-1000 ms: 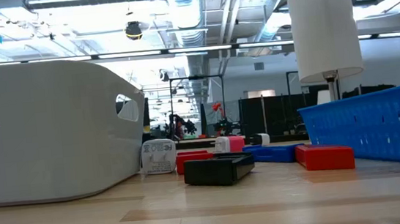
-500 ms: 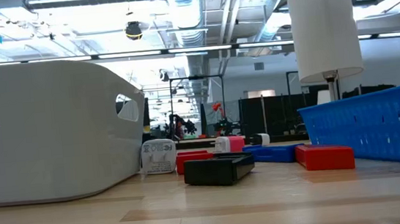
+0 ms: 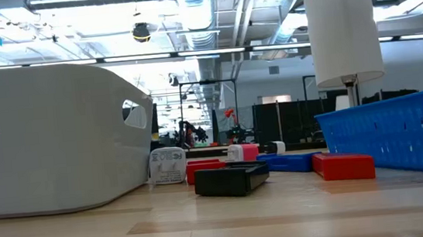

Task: Pick & Place Office items
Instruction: Put the red charger adapter into the gray bin

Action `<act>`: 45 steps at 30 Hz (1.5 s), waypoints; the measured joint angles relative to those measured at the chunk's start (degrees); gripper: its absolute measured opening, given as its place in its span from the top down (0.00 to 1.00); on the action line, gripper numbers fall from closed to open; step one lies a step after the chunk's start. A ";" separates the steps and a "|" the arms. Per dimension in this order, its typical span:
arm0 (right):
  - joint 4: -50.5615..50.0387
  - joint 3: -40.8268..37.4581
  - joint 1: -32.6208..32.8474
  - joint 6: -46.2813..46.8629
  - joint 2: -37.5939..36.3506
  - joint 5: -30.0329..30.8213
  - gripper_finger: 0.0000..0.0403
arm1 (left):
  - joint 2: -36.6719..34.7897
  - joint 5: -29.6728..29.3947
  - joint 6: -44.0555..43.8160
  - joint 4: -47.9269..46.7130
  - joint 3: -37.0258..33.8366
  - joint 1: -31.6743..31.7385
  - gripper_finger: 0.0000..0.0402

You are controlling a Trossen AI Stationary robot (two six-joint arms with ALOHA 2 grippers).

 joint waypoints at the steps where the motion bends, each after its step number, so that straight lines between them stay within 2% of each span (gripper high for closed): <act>1: -0.22 0.04 0.23 0.17 -0.42 -0.10 0.68 | -1.72 -0.90 0.06 -3.89 -0.02 0.00 0.71; 4: -1.00 0.04 0.85 0.17 -0.68 -0.34 0.68 | -6.92 -2.44 -0.55 -15.48 0.01 -0.11 0.71; 8: -1.61 -0.07 1.64 0.65 -1.12 -0.72 0.68 | -12.58 -1.44 -5.50 -33.97 0.04 -0.36 0.71; 12: -1.69 -0.07 1.64 1.19 -1.71 -0.71 0.68 | -14.69 4.53 -14.92 -52.53 0.04 -1.43 0.71; 17: -1.90 -0.07 1.57 1.96 -2.22 -0.70 0.68 | -11.84 12.86 -23.18 -63.62 0.09 -4.03 0.71; 21: -2.01 -0.07 1.59 2.26 -2.44 -0.70 0.68 | -6.63 16.41 -24.43 -66.23 0.09 -8.08 0.71; 24: -2.09 -0.07 1.60 2.77 -2.44 -0.70 0.68 | -2.18 16.43 -25.79 -66.03 0.09 -11.78 0.71; 26: -2.06 -0.07 1.67 3.31 -2.44 -0.70 0.68 | 0.88 13.39 -29.00 -65.89 0.09 -14.96 0.71; 29: -2.12 -0.07 2.15 3.79 -2.44 -0.43 0.68 | 4.39 4.07 -35.97 -65.80 0.11 -20.92 0.71; 32: -2.09 -0.07 3.04 3.80 -2.44 1.68 0.68 | 7.53 -1.61 -39.95 -65.72 0.15 -24.77 0.71; 35: -2.09 -0.07 3.86 3.87 -2.44 3.36 0.68 | 10.37 -3.76 -40.11 -65.75 0.15 -26.22 0.71; 39: -2.11 -0.07 3.89 4.83 -2.40 3.54 0.68 | 13.34 -3.42 -36.11 -65.94 0.15 -26.07 0.71; 45: -2.12 -0.09 4.29 6.20 -2.40 4.11 0.68 | 16.90 -2.76 -34.63 -64.38 0.15 -26.07 0.71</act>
